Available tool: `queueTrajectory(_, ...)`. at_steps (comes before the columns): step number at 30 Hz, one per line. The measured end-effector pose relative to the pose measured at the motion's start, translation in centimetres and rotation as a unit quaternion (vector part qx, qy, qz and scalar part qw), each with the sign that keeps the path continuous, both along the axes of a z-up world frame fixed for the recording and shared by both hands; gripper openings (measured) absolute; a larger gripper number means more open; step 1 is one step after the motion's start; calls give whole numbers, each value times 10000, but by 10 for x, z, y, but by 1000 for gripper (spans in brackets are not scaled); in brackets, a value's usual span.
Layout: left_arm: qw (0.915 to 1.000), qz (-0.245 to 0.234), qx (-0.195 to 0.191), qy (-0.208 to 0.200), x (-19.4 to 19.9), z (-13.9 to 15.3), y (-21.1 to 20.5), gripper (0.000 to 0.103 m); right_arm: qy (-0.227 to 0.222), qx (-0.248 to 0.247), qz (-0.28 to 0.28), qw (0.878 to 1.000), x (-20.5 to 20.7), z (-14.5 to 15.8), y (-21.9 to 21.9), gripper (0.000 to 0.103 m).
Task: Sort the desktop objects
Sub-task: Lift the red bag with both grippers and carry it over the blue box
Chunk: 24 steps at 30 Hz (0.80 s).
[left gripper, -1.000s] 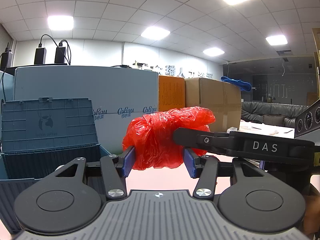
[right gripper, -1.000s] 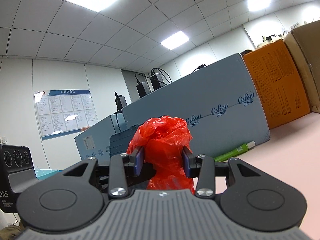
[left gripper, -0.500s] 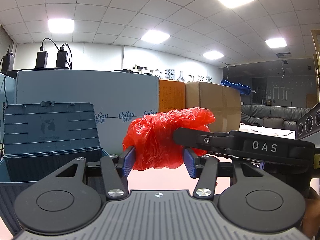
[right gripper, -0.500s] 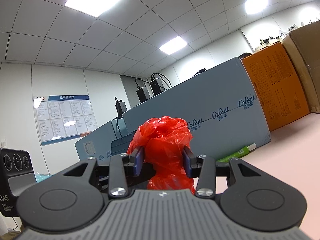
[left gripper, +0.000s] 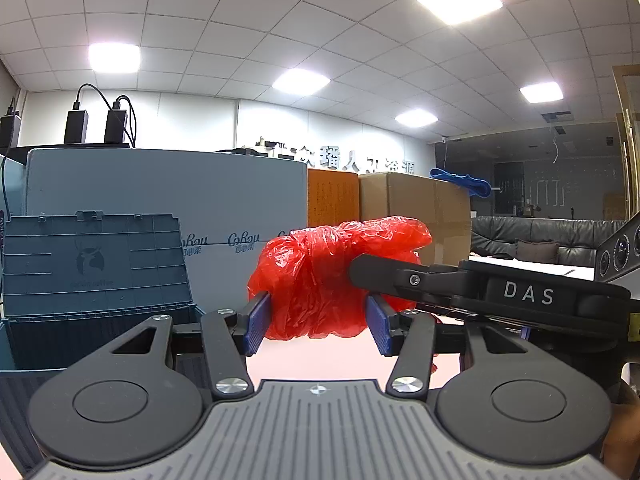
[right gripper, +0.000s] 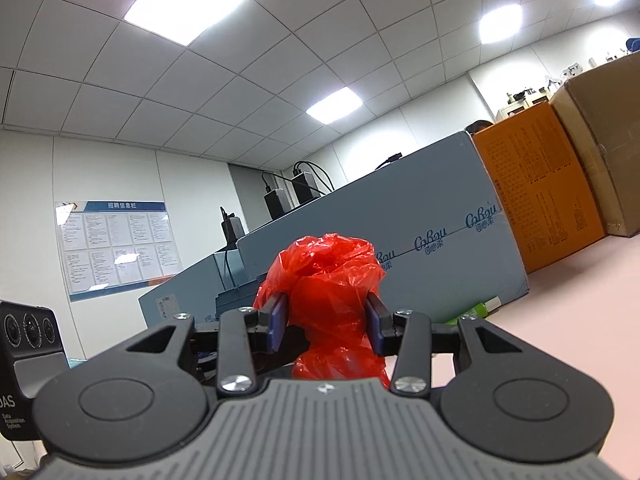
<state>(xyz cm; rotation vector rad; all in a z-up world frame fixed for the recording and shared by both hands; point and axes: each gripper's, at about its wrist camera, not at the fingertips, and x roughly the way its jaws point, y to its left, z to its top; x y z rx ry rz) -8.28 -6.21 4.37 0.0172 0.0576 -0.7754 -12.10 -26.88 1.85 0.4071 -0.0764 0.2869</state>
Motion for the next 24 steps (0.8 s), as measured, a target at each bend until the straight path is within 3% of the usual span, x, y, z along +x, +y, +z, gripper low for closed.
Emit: queueTrajectory(24, 9995, 108, -307, -29, 0, 6, 19, 46, -104, -270, -77, 9996, 5, 14, 18, 44)
